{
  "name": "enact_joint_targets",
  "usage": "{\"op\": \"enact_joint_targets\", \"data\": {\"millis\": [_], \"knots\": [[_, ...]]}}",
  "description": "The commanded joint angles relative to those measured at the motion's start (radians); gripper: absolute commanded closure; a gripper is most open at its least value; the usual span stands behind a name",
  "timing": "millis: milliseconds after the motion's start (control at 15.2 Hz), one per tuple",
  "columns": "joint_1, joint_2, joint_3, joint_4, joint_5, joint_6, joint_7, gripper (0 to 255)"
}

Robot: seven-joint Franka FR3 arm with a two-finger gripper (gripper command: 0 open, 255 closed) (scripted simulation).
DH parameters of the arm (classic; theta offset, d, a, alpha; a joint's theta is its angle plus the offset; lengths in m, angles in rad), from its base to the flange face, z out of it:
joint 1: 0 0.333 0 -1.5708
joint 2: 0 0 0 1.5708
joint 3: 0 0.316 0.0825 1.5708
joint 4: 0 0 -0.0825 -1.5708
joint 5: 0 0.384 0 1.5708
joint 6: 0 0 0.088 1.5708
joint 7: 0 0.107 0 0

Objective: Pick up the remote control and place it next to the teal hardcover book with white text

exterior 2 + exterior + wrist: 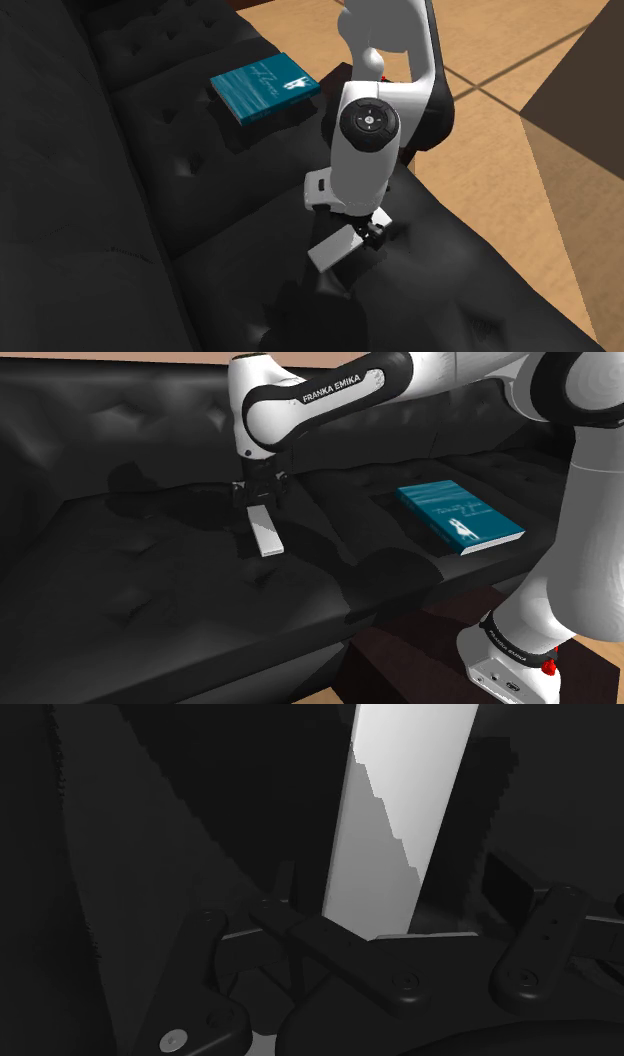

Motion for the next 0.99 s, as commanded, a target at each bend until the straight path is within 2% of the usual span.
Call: {"op": "enact_joint_targets", "data": {"millis": [0, 396, 858, 924], "knots": [[0.007, 0.022, -0.003, 0.001, -0.008, 0.020, 0.010, 0], [0.011, 0.049, -0.009, -0.038, -0.020, 0.084, 0.017, 0], [0.010, 0.049, -0.009, -0.038, -0.020, 0.084, 0.017, 0], [0.010, 0.049, -0.009, -0.038, -0.020, 0.084, 0.017, 255]]}}
